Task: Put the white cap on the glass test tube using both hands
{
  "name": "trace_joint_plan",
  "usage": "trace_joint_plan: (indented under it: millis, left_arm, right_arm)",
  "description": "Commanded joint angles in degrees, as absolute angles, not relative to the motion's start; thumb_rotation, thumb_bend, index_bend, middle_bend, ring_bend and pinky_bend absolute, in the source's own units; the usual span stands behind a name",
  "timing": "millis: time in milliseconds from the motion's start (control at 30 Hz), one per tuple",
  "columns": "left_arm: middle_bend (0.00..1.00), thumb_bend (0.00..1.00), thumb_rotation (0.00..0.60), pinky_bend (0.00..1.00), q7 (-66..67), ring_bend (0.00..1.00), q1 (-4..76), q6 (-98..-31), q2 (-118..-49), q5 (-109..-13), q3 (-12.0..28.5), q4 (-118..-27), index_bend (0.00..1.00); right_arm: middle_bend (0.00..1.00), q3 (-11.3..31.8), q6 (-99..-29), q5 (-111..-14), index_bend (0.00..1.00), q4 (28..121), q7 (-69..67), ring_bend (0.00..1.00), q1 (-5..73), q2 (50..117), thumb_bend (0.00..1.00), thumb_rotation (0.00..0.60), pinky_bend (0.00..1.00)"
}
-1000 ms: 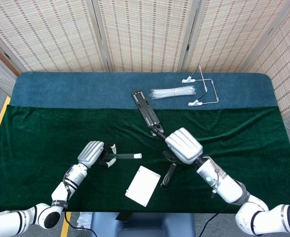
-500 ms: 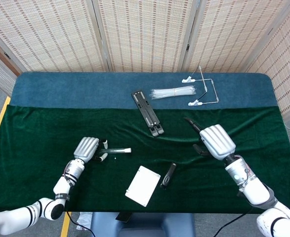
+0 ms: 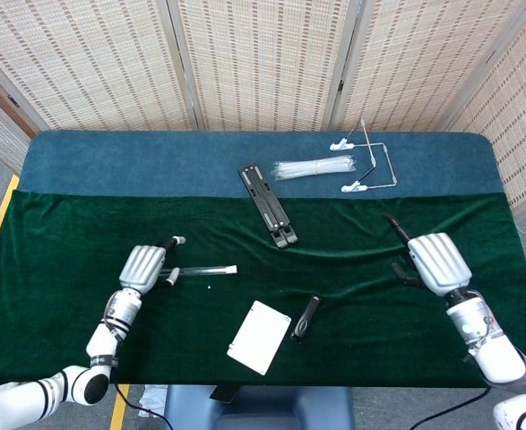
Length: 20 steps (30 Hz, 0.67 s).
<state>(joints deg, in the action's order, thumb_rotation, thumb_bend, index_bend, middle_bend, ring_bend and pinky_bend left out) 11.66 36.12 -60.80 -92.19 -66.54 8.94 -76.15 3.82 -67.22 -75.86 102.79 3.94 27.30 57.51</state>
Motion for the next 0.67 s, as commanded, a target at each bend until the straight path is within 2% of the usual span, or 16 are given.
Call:
trace_joint_plan:
  millis: [33,67,133,267,333,433,533,667]
  left_arm:
    - [0.32,0.44,0.6,0.28,12.4,0.2,32.9,-65.6,-87.1,-68.9,7.9,-80.8,0.2]
    - [0.31,0.44,0.6,0.26,13.0,0.19,31.8,-67.1,-85.2,-69.2,7.6,-82.5,0.2]
    - [0.3,0.44,0.6,0.23,13.6,0.18,29.7,-70.3,-82.1,-70.1,7.2,-85.4,0.21]
    - [0.28,0.44,0.6,0.18,12.1,0.16,25.1,-76.3,-76.5,-72.2,6.1,-90.6,0.21]
    - [0.26,0.44,0.6,0.15,11.1,0.15,22.6,-79.5,-74.4,-73.5,5.4,-92.1,0.2]
    - [0.24,0.44,0.6,0.11,10.5,0.12,19.5,-83.6,-72.2,-75.7,4.2,-93.4,0.19]
    - [0.23,0.44,0.6,0.08,10.3,0.11,16.5,-86.9,-70.7,-77.4,2.7,-94.5,0.18]
    - [0.21,0.44,0.6,0.07,9.9,0.1,15.2,-88.2,-70.1,-78.2,2.2,-95.2,0.17]
  right_arm:
    - [0.8,2.8,-70.5,-76.0,0.02,101.6,2.5,0.96,24.0,56.3,0.43,0.6,0.94]
    - [0.74,2.6,-71.8,-76.0,0.03,101.1,2.5,0.92,22.8,56.2,0.43,0.6,0.9]
    - [0.54,2.1,-74.4,-76.0,0.08,100.1,3.1,0.7,20.6,56.3,0.43,0.6,0.71]
    - [0.31,1.1,-80.0,-78.0,0.09,97.2,2.1,0.38,16.3,57.7,0.43,0.6,0.4]
    - [0.16,0.4,-82.3,-79.2,0.06,95.3,0.0,0.22,14.1,58.4,0.43,0.6,0.21]
    - [0.04,-0.5,-84.5,-80.8,0.0,92.8,-3.3,0.05,11.5,59.3,0.43,0.6,0.03]
    - [0.0,-1.2,-86.0,-82.0,0.0,90.3,-7.1,0.0,9.4,60.1,0.43,0.6,0.0]
    - [0.0,-1.4,-86.8,-82.4,0.0,89.2,-8.1,0.0,8.4,60.5,0.43,0.6,0.0]
